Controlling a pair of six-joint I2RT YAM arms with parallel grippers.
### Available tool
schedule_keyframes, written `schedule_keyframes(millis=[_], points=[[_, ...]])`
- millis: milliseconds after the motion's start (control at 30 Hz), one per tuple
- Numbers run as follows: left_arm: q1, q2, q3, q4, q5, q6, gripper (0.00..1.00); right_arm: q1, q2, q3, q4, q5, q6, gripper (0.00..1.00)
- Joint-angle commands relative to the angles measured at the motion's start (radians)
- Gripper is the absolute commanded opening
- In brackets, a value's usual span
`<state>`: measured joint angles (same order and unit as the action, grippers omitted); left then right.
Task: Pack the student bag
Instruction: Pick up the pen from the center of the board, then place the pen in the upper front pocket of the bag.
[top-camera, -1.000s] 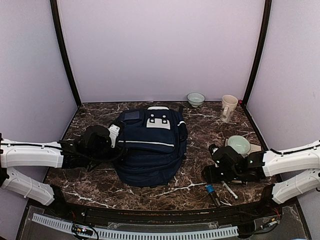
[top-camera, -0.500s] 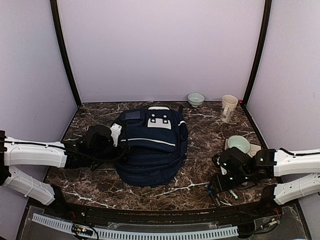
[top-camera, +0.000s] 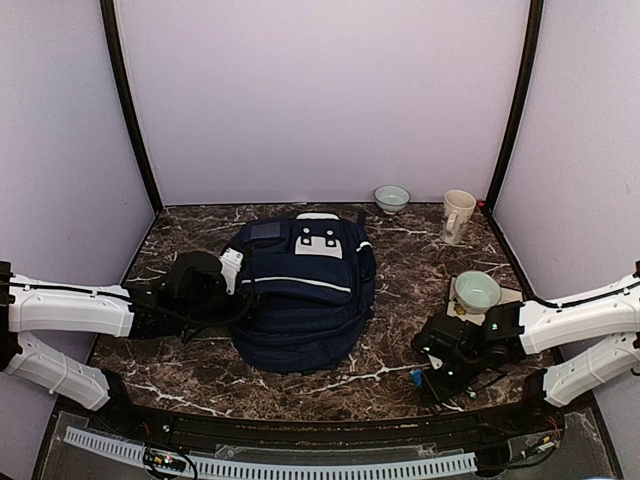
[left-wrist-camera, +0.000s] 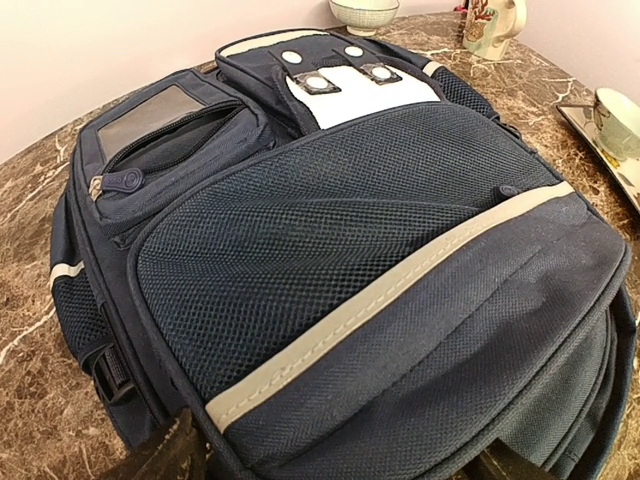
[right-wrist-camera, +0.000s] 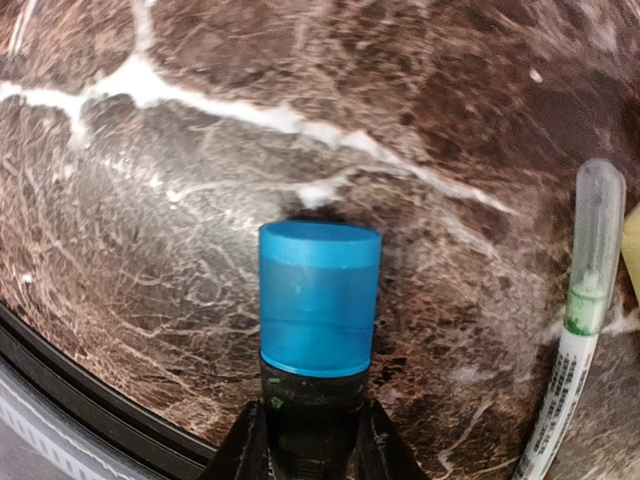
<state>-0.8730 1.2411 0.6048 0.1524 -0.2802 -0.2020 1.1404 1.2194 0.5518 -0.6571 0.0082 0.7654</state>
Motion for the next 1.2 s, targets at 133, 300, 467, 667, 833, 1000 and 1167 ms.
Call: schedule_keyframes(millis=[133, 300, 467, 667, 833, 1000, 1167], points=[[-0.001, -0.020, -0.021, 0.090, 0.064, 0.011, 0.78, 0.016, -0.038, 0.004, -0.012, 0.089, 0.033, 0.13], [-0.001, -0.022, -0.028, 0.092, 0.072, 0.009, 0.77, 0.020, -0.150, -0.002, 0.055, 0.135, 0.057, 0.12], [-0.002, -0.030, -0.026, 0.075, 0.076, 0.003, 0.76, 0.030, -0.217, -0.039, 0.218, 0.169, 0.064, 0.13], [-0.002, -0.013, -0.017, 0.070, 0.080, 0.005, 0.75, 0.031, -0.204, -0.058, 0.366, 0.286, 0.008, 0.11], [-0.003, -0.011, -0.009, 0.034, 0.083, 0.008, 0.74, 0.029, -0.118, -0.033, 0.463, 0.309, -0.109, 0.11], [-0.003, -0.013, -0.010, 0.014, 0.092, 0.015, 0.73, 0.024, -0.036, 0.024, 0.544, 0.317, -0.268, 0.12], [-0.004, 0.008, 0.012, 0.002, 0.085, 0.021, 0.70, -0.001, 0.019, 0.088, 0.621, 0.313, -0.427, 0.09]])
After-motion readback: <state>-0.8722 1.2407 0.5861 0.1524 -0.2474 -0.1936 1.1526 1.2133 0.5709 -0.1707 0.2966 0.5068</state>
